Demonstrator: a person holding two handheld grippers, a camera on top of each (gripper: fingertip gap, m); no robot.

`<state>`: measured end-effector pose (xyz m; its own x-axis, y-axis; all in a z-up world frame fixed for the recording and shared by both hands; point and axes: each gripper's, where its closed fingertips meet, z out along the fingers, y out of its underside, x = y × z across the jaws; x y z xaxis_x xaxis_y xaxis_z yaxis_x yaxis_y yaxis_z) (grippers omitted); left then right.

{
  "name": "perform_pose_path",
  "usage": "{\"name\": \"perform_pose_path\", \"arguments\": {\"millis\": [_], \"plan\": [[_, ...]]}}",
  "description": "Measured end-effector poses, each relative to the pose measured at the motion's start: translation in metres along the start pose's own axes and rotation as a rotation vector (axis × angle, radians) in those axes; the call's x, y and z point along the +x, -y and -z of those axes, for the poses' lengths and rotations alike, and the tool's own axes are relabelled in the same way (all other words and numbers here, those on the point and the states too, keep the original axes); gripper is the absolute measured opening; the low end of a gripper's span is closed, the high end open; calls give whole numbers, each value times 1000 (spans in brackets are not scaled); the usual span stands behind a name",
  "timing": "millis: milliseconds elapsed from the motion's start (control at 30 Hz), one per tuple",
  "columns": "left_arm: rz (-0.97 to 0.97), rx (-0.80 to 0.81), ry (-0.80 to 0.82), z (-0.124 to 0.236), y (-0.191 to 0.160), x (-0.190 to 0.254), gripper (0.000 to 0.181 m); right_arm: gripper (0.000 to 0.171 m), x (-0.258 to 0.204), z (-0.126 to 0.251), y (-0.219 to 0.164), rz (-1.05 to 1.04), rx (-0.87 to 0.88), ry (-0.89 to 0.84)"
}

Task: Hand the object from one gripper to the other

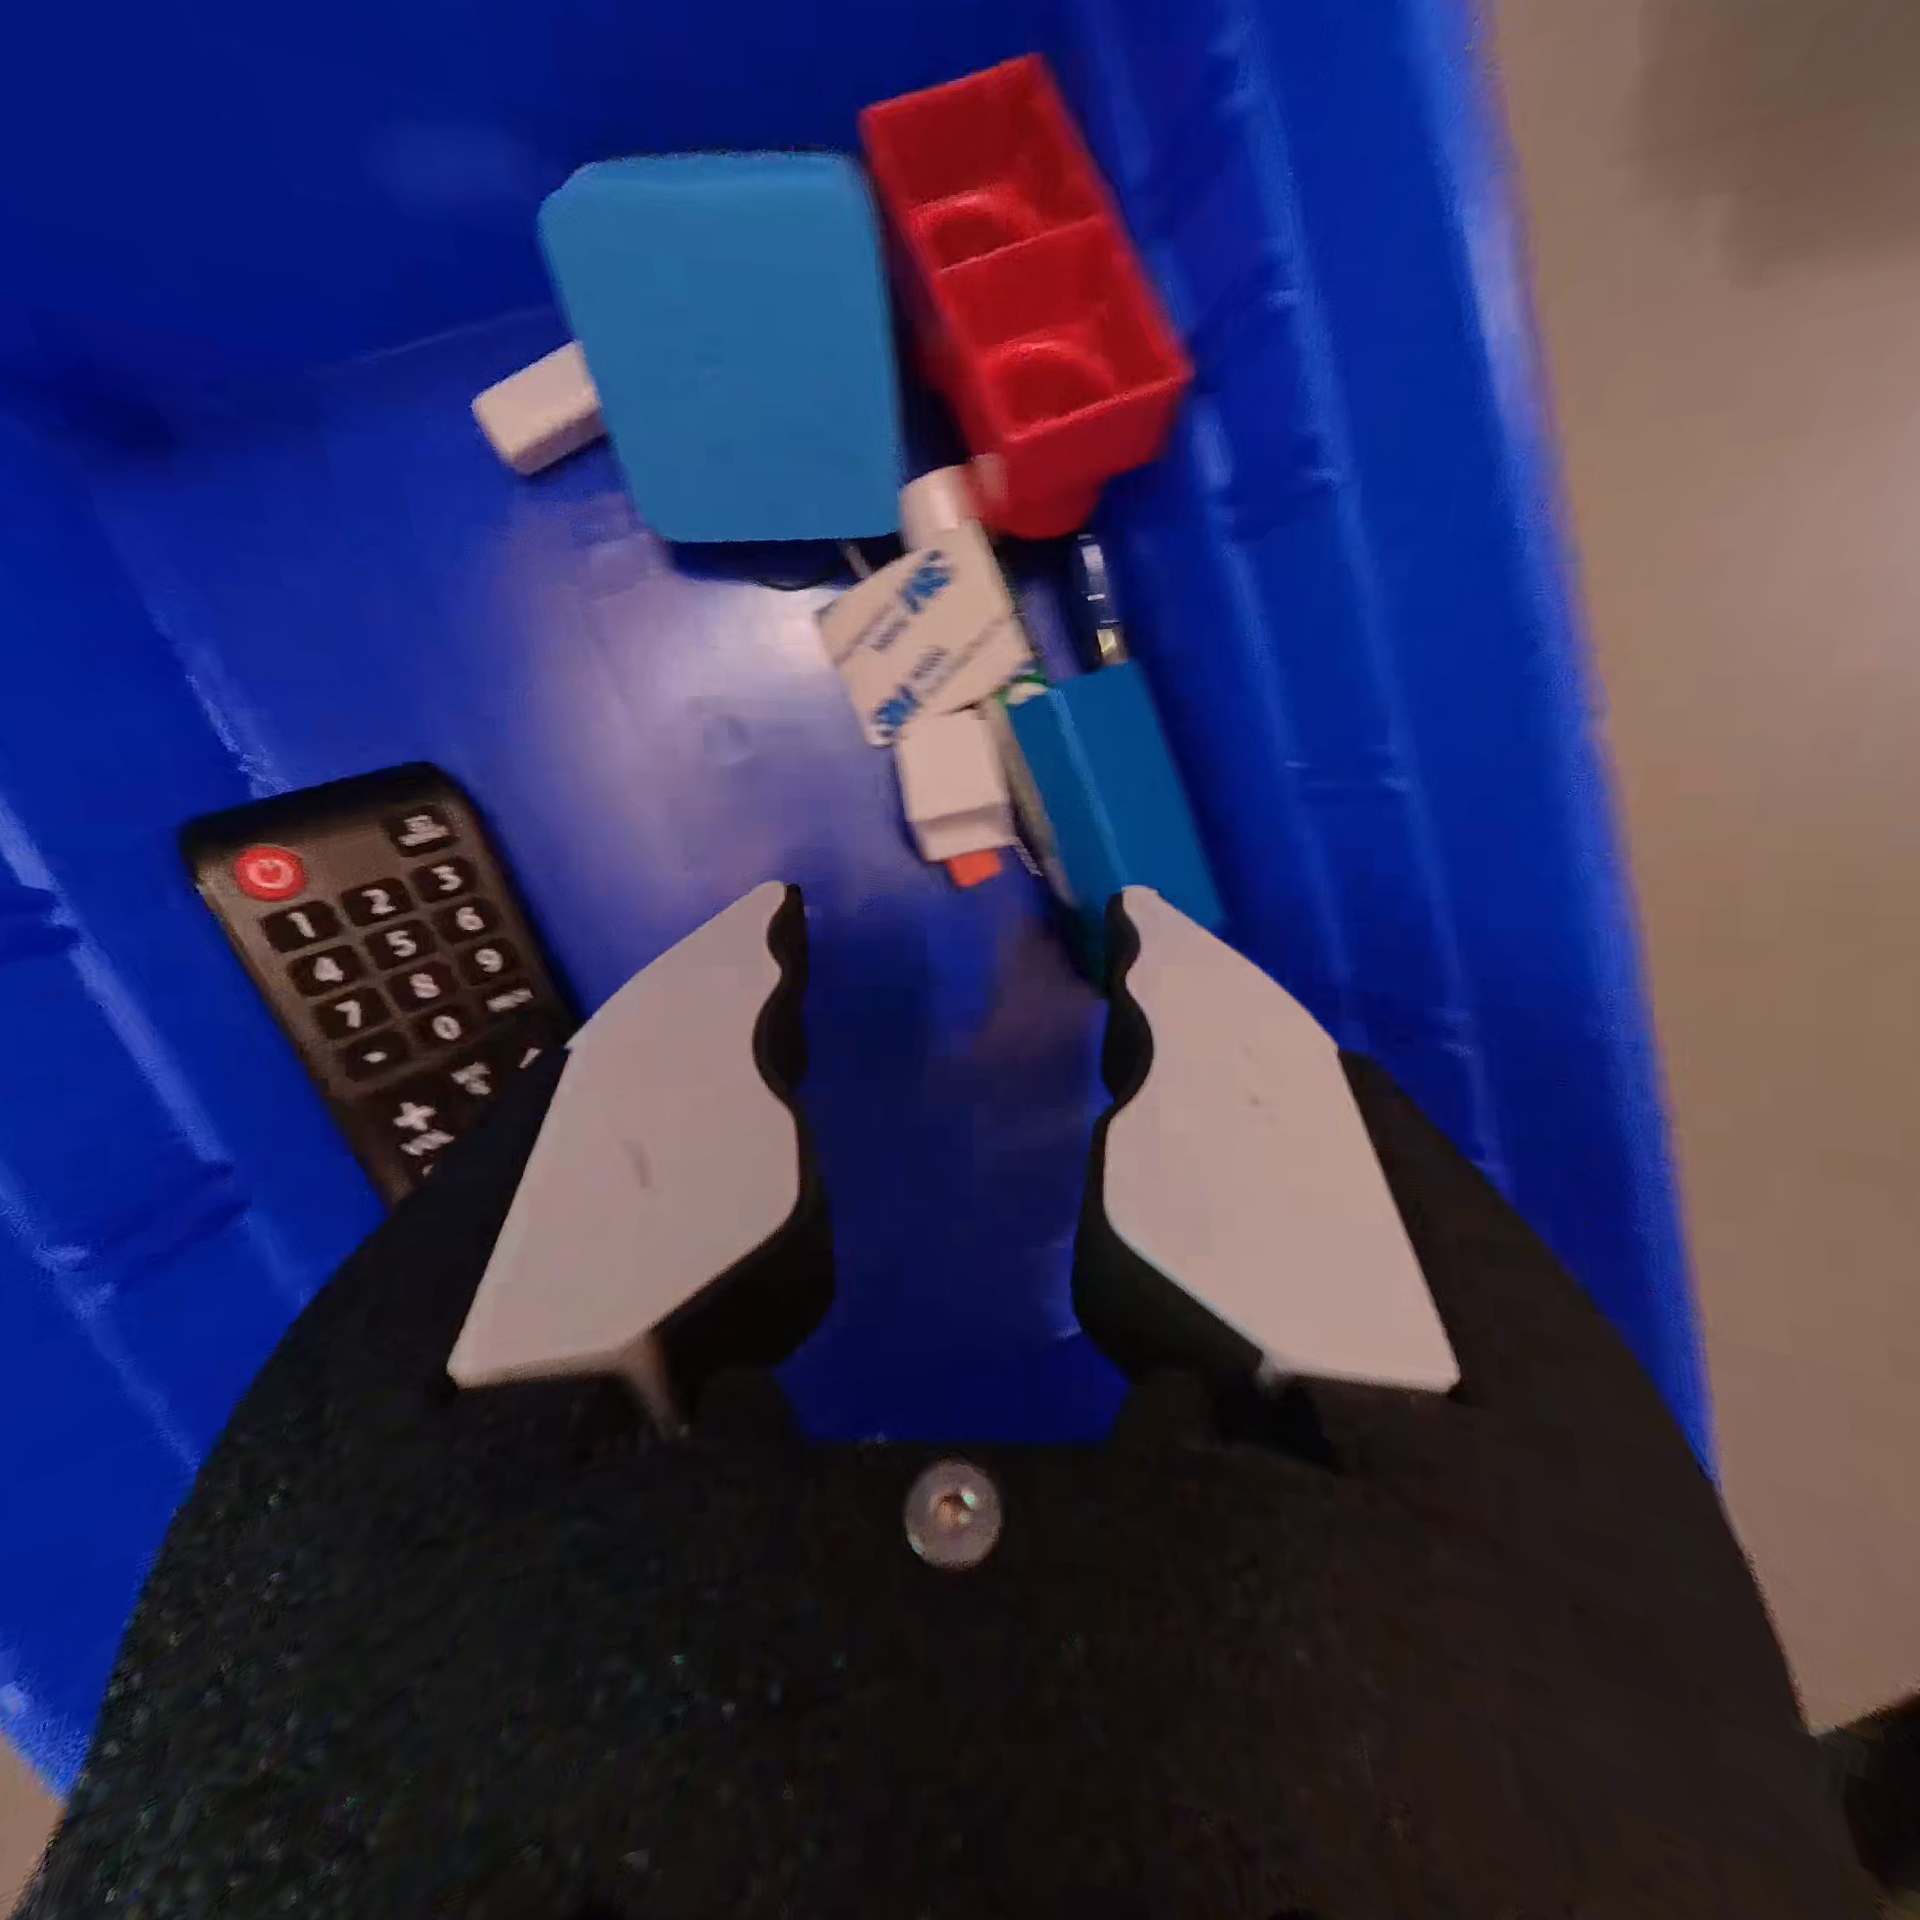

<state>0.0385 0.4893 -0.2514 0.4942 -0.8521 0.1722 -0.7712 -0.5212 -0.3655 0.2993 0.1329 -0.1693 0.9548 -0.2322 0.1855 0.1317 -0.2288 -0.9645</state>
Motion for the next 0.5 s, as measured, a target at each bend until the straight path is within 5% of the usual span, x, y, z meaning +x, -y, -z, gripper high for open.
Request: {"name": "perform_pose_path", "arguments": {"millis": [500], "plan": [[30, -56, 2, -34, 11, -10, 42, 97, -5, 10, -35, -84, -23, 57]]}}
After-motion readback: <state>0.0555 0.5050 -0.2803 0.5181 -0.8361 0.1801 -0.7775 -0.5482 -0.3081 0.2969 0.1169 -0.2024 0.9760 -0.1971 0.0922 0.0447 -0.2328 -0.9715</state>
